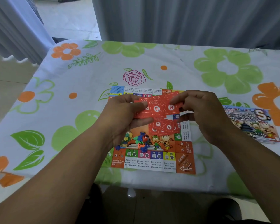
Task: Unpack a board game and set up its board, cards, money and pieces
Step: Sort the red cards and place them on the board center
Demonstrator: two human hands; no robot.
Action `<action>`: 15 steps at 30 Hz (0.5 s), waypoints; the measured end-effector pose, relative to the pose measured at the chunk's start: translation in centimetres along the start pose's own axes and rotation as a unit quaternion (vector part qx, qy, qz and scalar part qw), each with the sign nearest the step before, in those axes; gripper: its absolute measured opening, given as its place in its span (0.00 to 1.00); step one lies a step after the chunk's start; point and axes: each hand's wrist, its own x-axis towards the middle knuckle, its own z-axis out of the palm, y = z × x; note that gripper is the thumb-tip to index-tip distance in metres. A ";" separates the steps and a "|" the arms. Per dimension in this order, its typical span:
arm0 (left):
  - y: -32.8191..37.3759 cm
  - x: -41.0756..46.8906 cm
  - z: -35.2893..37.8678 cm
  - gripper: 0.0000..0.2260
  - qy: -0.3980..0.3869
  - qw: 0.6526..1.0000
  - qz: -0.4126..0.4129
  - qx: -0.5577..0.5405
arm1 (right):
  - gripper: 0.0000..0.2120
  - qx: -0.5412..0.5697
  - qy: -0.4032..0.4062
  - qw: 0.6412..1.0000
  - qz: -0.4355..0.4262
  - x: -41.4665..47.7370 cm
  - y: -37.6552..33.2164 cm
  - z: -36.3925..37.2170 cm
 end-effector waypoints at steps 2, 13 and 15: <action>0.0 0.0 0.0 0.03 -0.001 1.000 0.000 0.002 | 0.10 0.021 -0.001 1.000 0.010 -0.2 -0.2 0.2; 0.0 -0.1 0.3 0.03 -0.031 0.999 -0.016 -0.016 | 0.07 0.020 0.036 0.999 0.008 -0.2 -0.3 0.5; 0.0 -0.1 0.3 0.05 -0.031 0.999 -0.019 -0.018 | 0.06 0.029 0.054 0.998 0.008 -0.1 -0.5 0.3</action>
